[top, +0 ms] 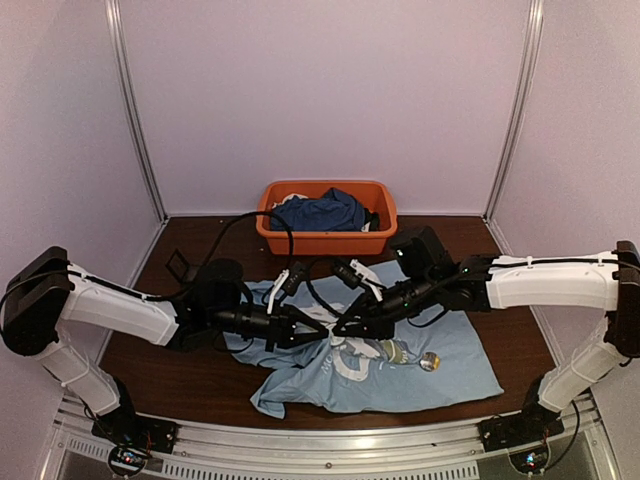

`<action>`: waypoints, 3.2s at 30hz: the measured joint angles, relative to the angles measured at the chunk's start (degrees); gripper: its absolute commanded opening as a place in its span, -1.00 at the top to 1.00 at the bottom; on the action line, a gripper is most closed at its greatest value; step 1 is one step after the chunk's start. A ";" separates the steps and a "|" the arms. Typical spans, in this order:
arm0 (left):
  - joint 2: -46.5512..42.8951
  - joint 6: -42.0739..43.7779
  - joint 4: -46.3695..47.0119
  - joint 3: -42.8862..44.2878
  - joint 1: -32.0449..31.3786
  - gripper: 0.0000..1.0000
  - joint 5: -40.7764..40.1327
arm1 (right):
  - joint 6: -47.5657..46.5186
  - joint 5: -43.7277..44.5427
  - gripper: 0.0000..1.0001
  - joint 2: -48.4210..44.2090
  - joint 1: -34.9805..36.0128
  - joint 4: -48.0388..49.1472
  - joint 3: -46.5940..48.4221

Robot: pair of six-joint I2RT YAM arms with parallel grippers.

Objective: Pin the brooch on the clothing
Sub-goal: Pin the brooch onto the flattened clothing.

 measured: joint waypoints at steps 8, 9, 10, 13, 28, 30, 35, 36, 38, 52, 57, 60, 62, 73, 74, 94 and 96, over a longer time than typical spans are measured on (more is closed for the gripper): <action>-0.04 0.26 0.61 0.00 -0.09 1.00 0.24 | -0.13 0.02 0.91 -0.68 -0.02 -0.26 0.00; -0.04 0.26 0.63 0.00 -0.09 1.00 0.24 | -0.15 0.00 0.85 -0.68 0.00 -0.31 0.00; -0.04 0.26 0.61 0.00 -0.09 1.00 0.26 | -0.20 0.00 0.75 -0.72 -0.02 -0.42 0.00; -0.04 0.26 0.68 0.00 -0.09 1.00 0.26 | 0.07 0.00 0.58 -0.87 -0.04 -0.26 0.00; -0.07 0.42 0.87 0.00 -0.09 1.00 0.44 | 1.07 -0.31 0.57 -1.95 -0.55 0.68 -0.09; -0.07 0.46 0.87 0.00 -0.09 1.00 0.44 | 1.07 -0.31 0.56 -1.95 -0.55 0.68 -0.09; -0.07 0.74 0.83 0.00 -0.09 1.00 0.44 | 0.90 -0.28 0.55 -1.95 -0.55 0.61 -0.09; -0.09 0.81 0.81 0.00 -0.09 1.00 0.44 | 0.87 -0.26 0.55 -1.92 -0.55 0.55 -0.09; -0.13 0.85 0.52 0.02 -0.09 1.00 0.44 | 0.79 -0.26 0.55 -1.92 -0.55 0.22 -0.09; -0.26 1.27 -0.07 0.02 -0.09 1.00 0.52 | 0.28 0.02 0.92 -1.57 -0.55 -0.70 -0.09; -0.26 1.27 -0.20 0.02 -0.09 1.00 0.66 | -0.50 -0.31 1.00 -1.55 -0.55 -1.20 -0.09; -0.26 1.25 -0.28 0.02 -0.09 1.00 0.83 | -0.68 -0.44 1.00 -1.55 -0.55 -1.31 -0.09; -0.26 1.25 -0.28 0.02 -0.09 1.00 0.87 | -0.68 -0.48 1.00 -1.55 -0.57 -1.33 -0.09; -0.59 2.36 -2.21 1.68 -0.11 0.31 0.44 | 0.02 0.81 1.00 -1.57 -1.14 -1.57 -0.09; -0.63 2.56 -2.38 1.79 -0.09 0.31 0.44 | 0.04 0.83 1.00 -1.60 -1.14 -1.57 -0.09; -5.73 27.02 -24.46 9.49 -0.13 0.22 -1.22 | 0.68 -3.61 1.00 -1.36 -1.18 -2.43 -0.09; -4.96 29.35 -26.32 12.02 -0.35 0.18 -0.87 | 0.76 -4.02 1.00 -1.25 -1.18 -2.45 -0.09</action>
